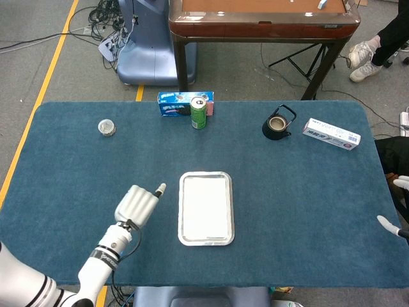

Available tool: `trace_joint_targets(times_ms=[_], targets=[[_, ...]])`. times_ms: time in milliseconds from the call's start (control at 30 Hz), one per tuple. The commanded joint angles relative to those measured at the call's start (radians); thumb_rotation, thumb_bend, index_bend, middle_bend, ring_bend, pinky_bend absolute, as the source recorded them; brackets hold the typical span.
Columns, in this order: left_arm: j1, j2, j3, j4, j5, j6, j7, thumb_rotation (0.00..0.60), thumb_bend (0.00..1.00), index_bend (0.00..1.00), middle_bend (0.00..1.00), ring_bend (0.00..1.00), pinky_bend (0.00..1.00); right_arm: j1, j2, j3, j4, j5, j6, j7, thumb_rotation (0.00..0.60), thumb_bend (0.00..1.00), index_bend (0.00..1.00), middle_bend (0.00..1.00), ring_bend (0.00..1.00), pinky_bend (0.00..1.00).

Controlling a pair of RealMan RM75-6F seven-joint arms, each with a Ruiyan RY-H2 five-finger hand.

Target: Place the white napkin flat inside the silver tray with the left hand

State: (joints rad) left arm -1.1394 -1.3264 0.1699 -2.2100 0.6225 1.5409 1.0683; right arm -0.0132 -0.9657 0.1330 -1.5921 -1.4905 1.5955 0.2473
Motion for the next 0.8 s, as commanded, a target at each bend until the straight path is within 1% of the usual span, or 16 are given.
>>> trace_joint_targets(times_ms=[33, 100, 267, 400, 500, 567, 700, 800], targets=[[0.107, 0.050, 0.051, 0.015, 0.109, 0.069, -0.097, 0.600, 0.49, 0.12, 0.80, 0.74, 0.95, 0.015, -0.011, -0.004, -0.013, 0.003, -0.024, -0.047, 0.600, 0.07, 0.28, 0.26, 0.17, 0.26], [0.148, 0.061, 0.059, 0.022, 0.153, 0.090, -0.134, 0.600, 0.49, 0.12, 0.74, 0.69, 0.92, 0.021, -0.017, -0.004, -0.015, 0.008, -0.033, -0.070, 0.600, 0.07, 0.28, 0.26, 0.17, 0.26], [0.264, 0.098, 0.091, 0.040, 0.276, 0.140, -0.229, 0.600, 0.49, 0.12, 0.54, 0.54, 0.82, 0.038, -0.027, -0.002, -0.026, 0.022, -0.057, -0.119, 0.600, 0.07, 0.28, 0.26, 0.17, 0.26], [0.353, 0.130, 0.122, 0.062, 0.352, 0.172, -0.283, 0.600, 0.49, 0.12, 0.37, 0.40, 0.69, 0.051, -0.033, 0.000, -0.032, 0.032, -0.078, -0.143, 0.600, 0.07, 0.28, 0.26, 0.17, 0.26], [0.427, 0.156, 0.125, 0.071, 0.396, 0.208, -0.348, 0.600, 0.49, 0.12, 0.29, 0.32, 0.62, 0.060, -0.043, -0.003, -0.026, 0.032, -0.090, -0.155, 0.600, 0.07, 0.28, 0.26, 0.17, 0.26], [0.477, 0.172, 0.127, 0.083, 0.441, 0.237, -0.393, 0.600, 0.49, 0.12, 0.27, 0.30, 0.59, 0.071, -0.050, -0.001, -0.028, 0.035, -0.102, -0.169, 0.600, 0.07, 0.28, 0.26, 0.17, 0.26], [0.575, 0.191, 0.151, 0.120, 0.545, 0.295, -0.446, 0.600, 0.49, 0.16, 0.27, 0.30, 0.56, 0.089, -0.066, 0.002, -0.040, 0.046, -0.126, -0.211, 0.600, 0.07, 0.29, 0.26, 0.17, 0.26], [0.649, 0.203, 0.159, 0.143, 0.615, 0.338, -0.496, 0.600, 0.49, 0.17, 0.27, 0.29, 0.53, 0.102, -0.082, 0.000, -0.037, 0.053, -0.143, -0.242, 0.600, 0.07, 0.29, 0.27, 0.17, 0.26]])
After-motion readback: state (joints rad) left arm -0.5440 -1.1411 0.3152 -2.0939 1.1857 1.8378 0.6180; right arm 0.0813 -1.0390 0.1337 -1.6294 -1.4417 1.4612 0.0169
